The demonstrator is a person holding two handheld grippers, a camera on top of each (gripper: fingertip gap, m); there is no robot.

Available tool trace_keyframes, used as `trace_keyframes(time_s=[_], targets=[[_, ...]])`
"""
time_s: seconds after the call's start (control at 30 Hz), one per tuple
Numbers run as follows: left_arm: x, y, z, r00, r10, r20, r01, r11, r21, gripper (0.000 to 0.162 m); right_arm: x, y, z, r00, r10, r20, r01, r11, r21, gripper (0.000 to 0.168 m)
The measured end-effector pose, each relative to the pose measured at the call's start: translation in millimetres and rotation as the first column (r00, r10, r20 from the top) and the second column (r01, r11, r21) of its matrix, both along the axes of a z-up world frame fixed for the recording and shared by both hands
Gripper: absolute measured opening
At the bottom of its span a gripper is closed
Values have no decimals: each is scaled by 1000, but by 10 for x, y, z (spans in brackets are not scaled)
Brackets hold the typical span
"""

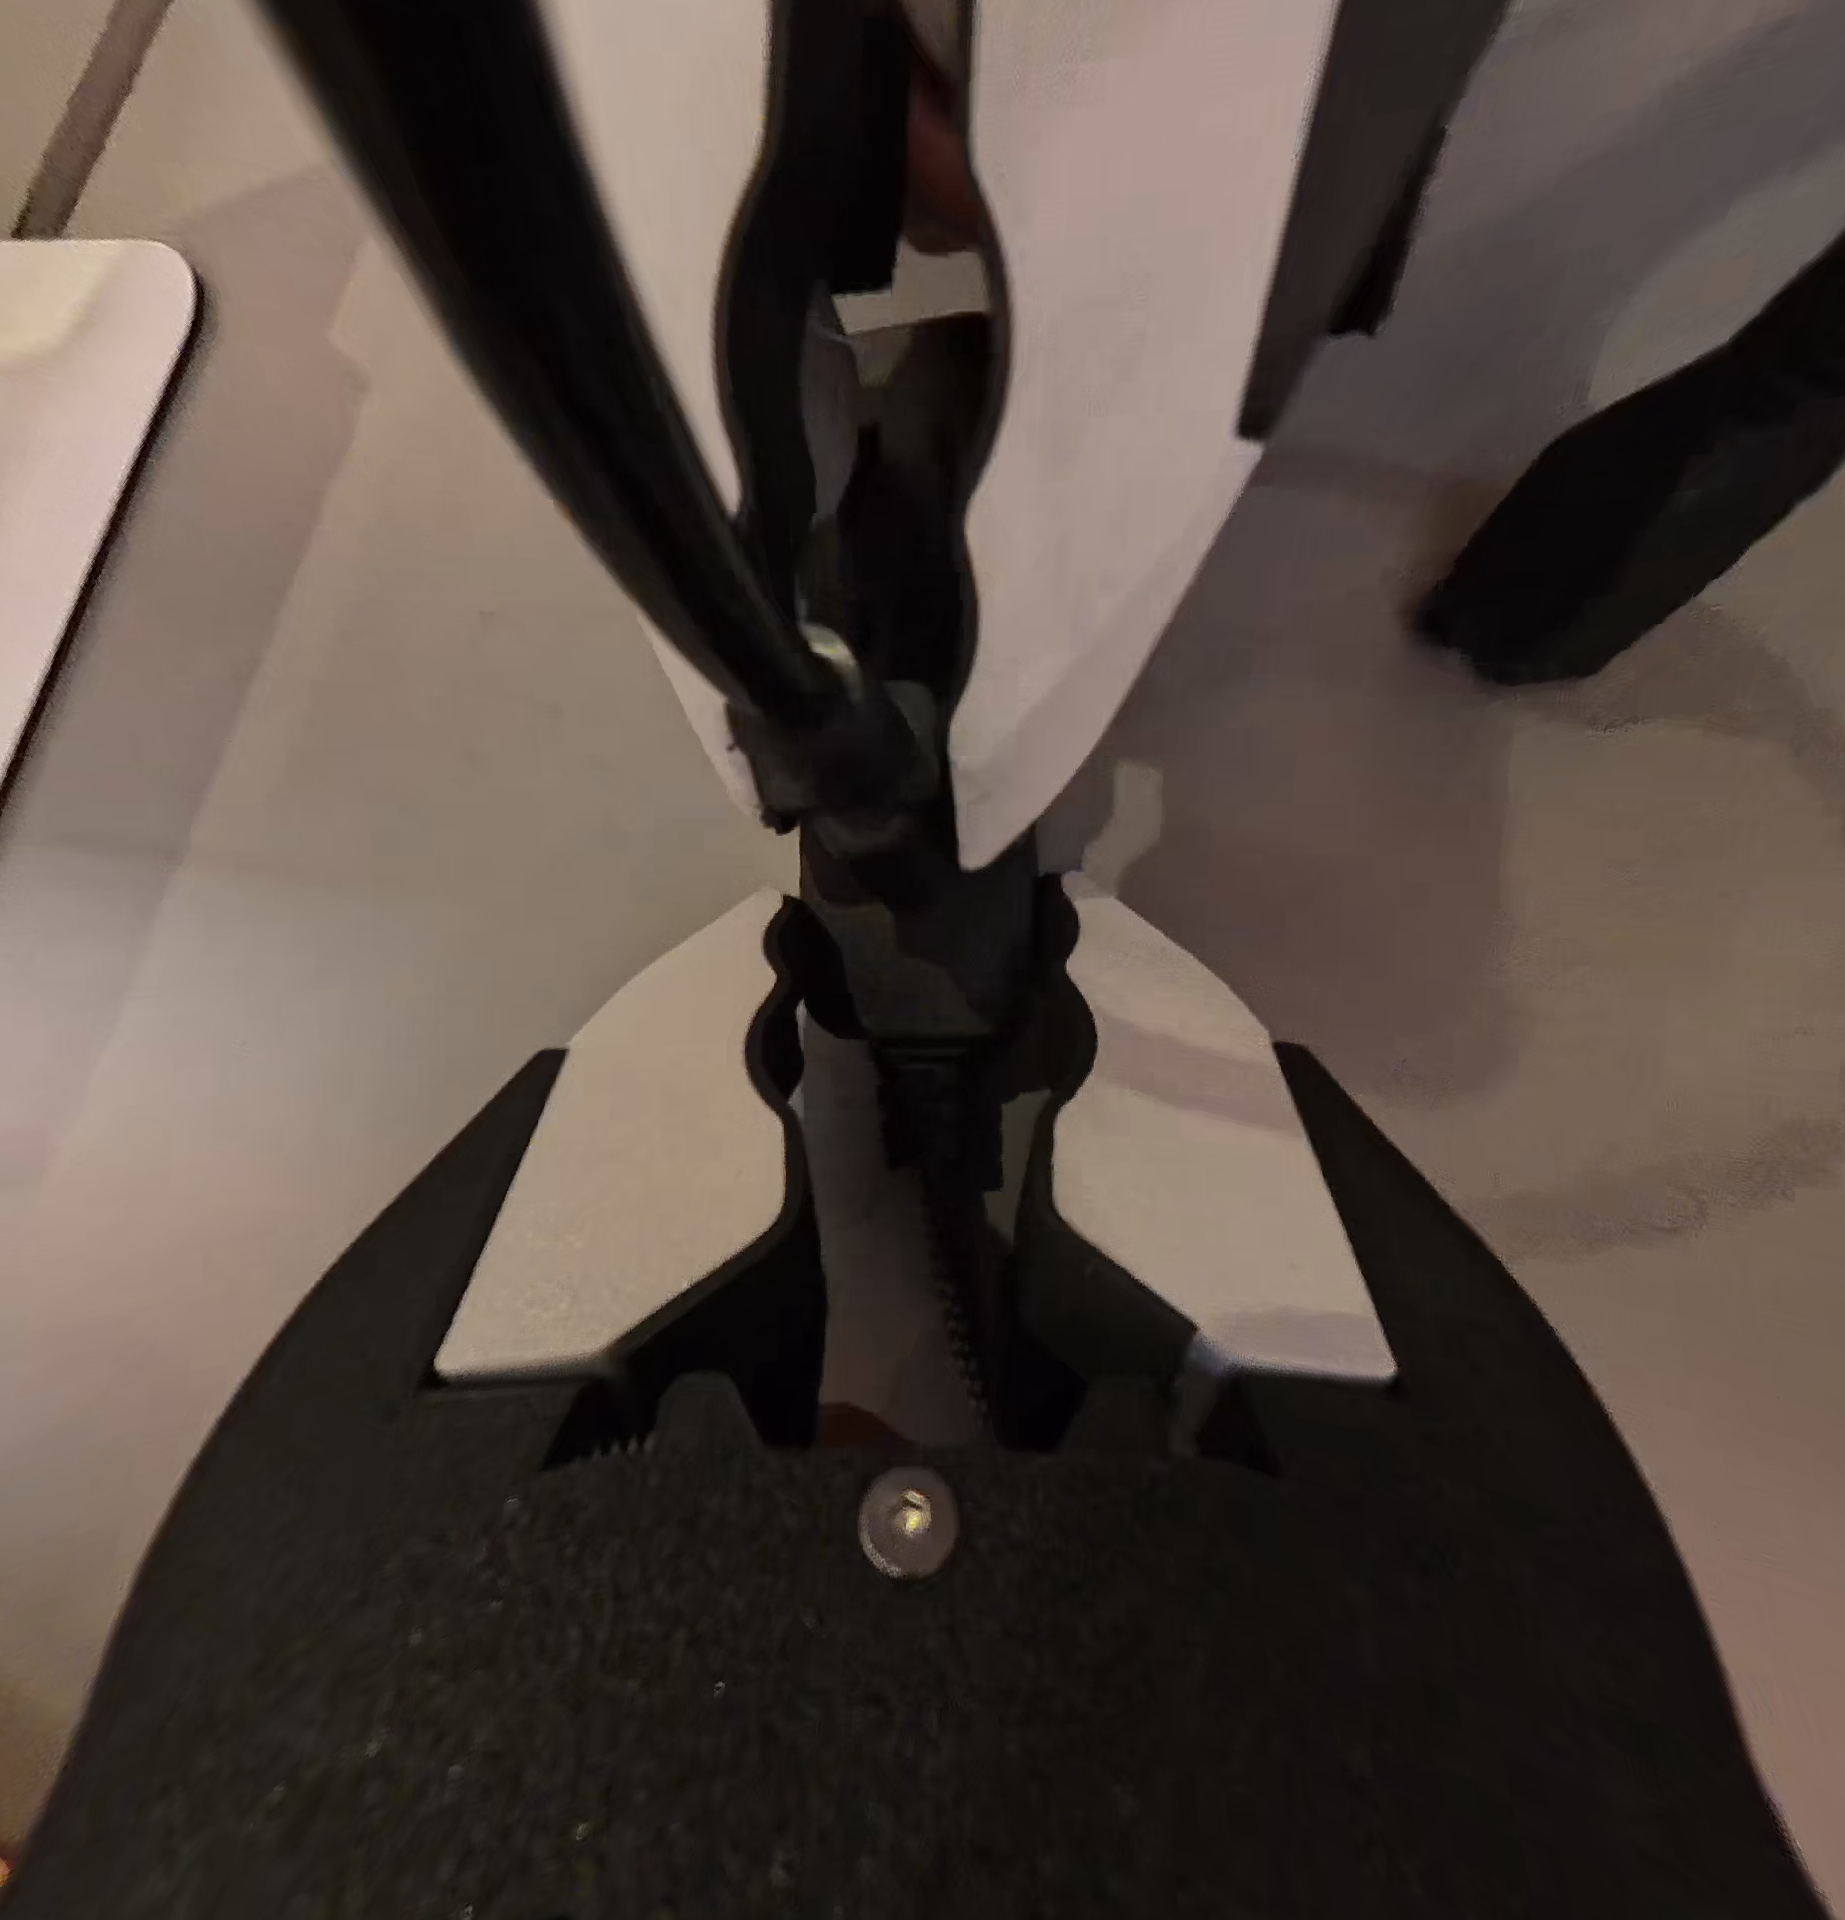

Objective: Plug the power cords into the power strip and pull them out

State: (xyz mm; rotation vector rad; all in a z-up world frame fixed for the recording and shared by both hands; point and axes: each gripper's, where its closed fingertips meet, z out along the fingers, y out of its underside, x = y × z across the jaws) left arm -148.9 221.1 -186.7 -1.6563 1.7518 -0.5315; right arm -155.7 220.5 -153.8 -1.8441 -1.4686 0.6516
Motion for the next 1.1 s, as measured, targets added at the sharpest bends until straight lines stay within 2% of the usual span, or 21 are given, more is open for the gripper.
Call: trace_keyframes(time_s=[0.07,0.13,0.23,0.3,0.37,0.47,0.5,0.57,0.6,0.7,0.87,0.93,1.0,1.1], targets=[[11,-23,-6,998,2,65,0,1000,-28,44,81,-3,-42,1000,31,-2,-31,999,-37,24],[1,-86,-9,997,-33,70,36,999,-36,44,119,-95,-53,997,54,-47,-57,995,-78,25],[-2,-66,-4,999,-40,30,41,999,-20,44,20,-67,0,999,-2,-35,1,1000,-27,23],[6,-73,-10,997,-26,70,28,999,-39,44,75,-75,-23,999,36,11,-36,999,-21,25],[27,-89,-11,998,-33,62,35,999,-36,44,138,-97,-42,995,40,-92,-48,995,-83,25],[26,-113,-14,997,-54,54,56,998,-42,44,92,-120,-29,1000,25,-10,-25,1000,-19,24],[34,-138,-11,996,-58,73,62,997,-54,44,152,-160,-45,999,55,3,-54,997,-46,25],[57,-161,-8,995,-65,74,69,996,-61,44,187,-179,-26,990,26,-136,-40,994,-103,24],[56,-151,-9,995,-66,71,71,995,-69,44,182,-172,-23,992,17,-126,-28,996,-89,24],[38,-141,-9,995,-68,70,71,997,-41,43,148,-163,-26,998,27,-57,-29,999,-36,24],[56,-205,11,992,-101,73,102,995,-6,42,332,-258,-62,996,20,-82,-27,996,-85,24],[54,-224,24,991,-111,77,110,994,23,42,430,-225,-48,993,-32,-113,22,996,-88,25],[72,-236,72,988,-114,106,109,992,58,40,449,-196,-53,982,-72,-176,59,995,-80,23],[118,-244,262,971,-99,216,92,995,46,37,433,-215,-125,996,-41,-85,36,997,-63,34]])
